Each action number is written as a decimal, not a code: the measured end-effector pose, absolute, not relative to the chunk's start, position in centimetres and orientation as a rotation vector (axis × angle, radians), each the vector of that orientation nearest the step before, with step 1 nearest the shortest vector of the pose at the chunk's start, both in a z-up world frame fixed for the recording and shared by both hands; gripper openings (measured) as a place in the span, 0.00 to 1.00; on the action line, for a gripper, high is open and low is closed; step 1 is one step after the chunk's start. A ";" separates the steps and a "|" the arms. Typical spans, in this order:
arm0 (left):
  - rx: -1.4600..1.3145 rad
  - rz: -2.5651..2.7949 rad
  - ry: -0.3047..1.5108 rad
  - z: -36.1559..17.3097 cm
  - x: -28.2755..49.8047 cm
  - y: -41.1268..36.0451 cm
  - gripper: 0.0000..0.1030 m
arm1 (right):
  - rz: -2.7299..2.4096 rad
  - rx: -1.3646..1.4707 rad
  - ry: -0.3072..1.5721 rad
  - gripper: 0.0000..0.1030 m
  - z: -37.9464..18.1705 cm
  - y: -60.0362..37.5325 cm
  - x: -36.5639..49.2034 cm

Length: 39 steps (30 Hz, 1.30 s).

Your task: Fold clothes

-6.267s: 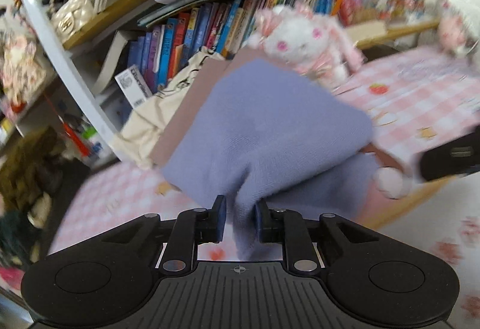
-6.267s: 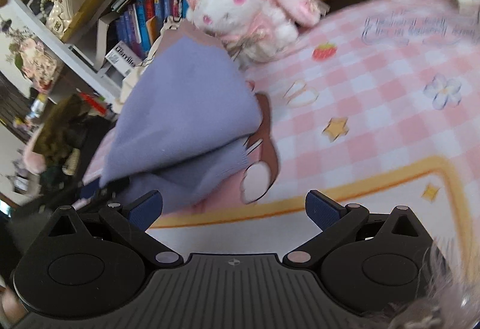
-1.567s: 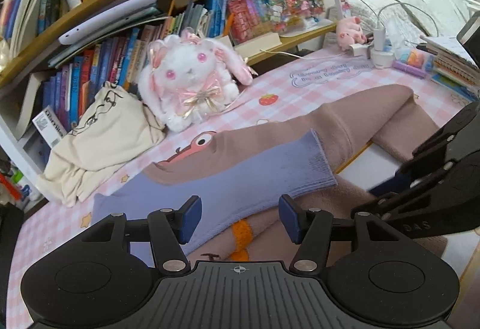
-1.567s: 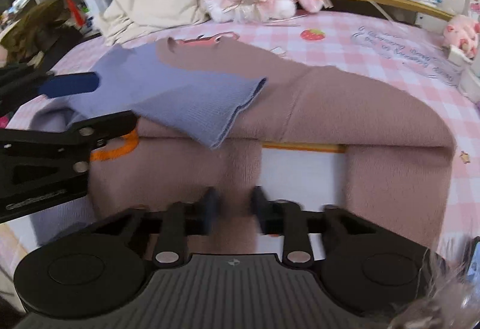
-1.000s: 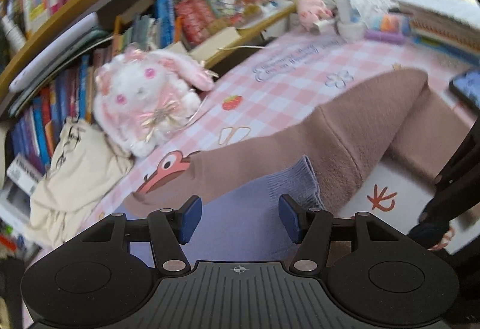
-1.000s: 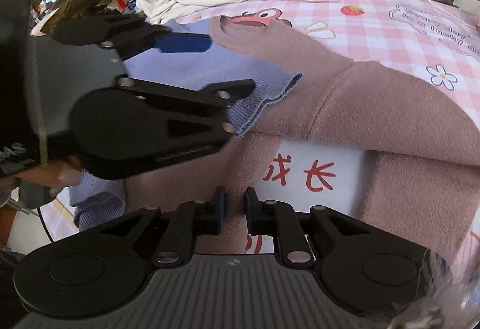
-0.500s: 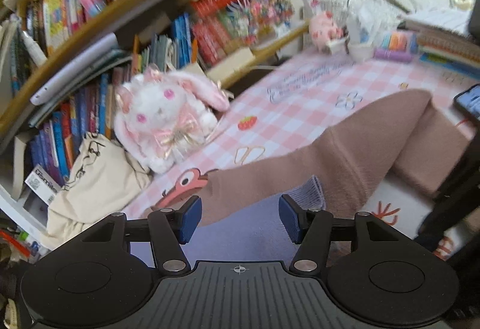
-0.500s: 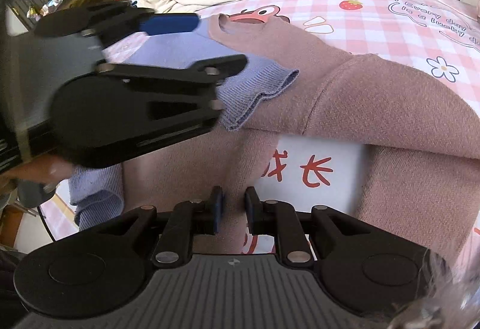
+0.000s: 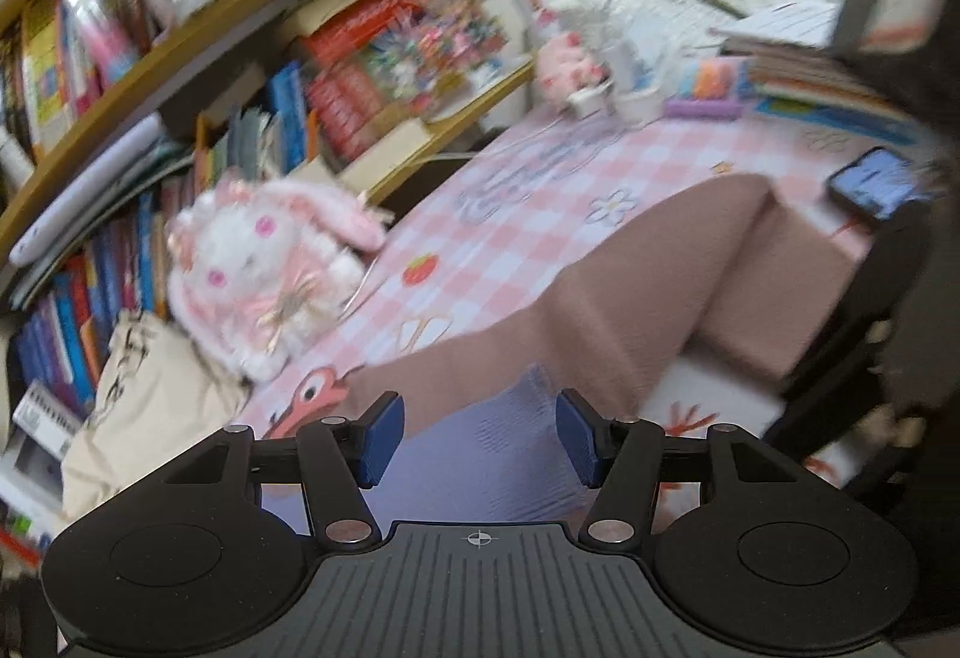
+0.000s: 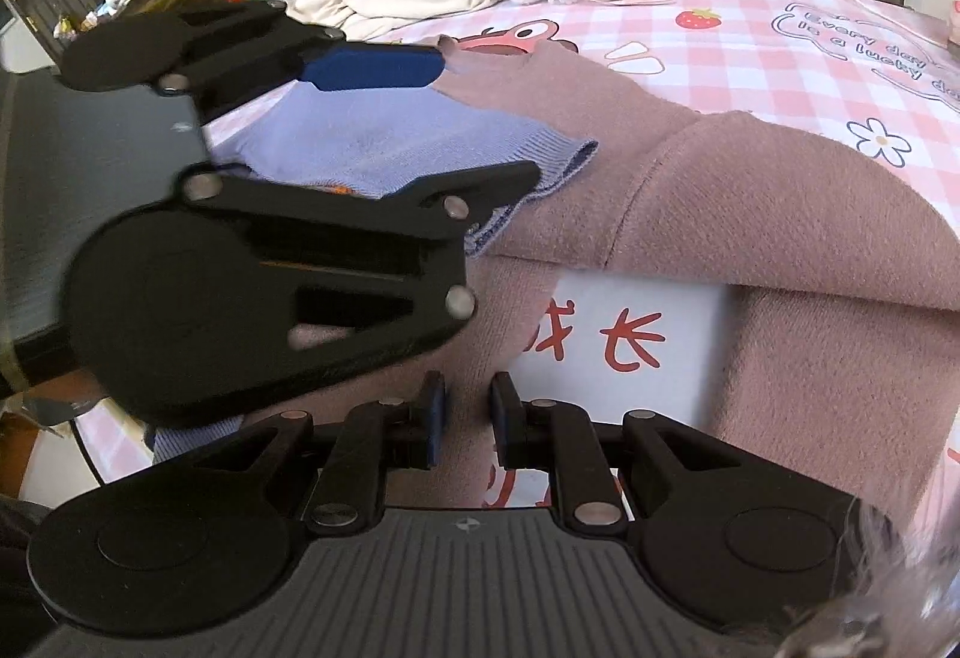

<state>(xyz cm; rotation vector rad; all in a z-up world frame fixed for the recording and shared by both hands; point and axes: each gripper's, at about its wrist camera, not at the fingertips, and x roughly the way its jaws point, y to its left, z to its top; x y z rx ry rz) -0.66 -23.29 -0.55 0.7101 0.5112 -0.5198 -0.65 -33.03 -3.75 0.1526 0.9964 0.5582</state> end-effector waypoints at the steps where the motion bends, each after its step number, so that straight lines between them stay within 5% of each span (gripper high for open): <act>1: 0.715 -0.522 0.512 -0.5 -1.0 -23.2 0.54 | 0.558 0.151 0.994 0.15 -3.8 -33.0 -0.7; 10: 0.752 -0.584 0.569 -1.8 -1.4 -20.7 0.40 | 0.513 0.148 0.986 0.15 -3.8 -32.5 -1.1; 24: 0.844 -0.689 0.473 -3.5 -0.2 -19.7 0.44 | 0.293 0.133 0.959 0.19 -3.7 -30.0 -3.3; 29: 0.769 -0.729 0.475 -2.7 0.4 -18.9 0.15 | 0.215 0.100 0.942 0.19 -3.7 -28.8 -4.0; 39: 0.633 -0.755 0.487 -0.8 1.5 -16.8 0.13 | 0.125 0.105 0.918 0.20 -3.8 -27.6 -4.7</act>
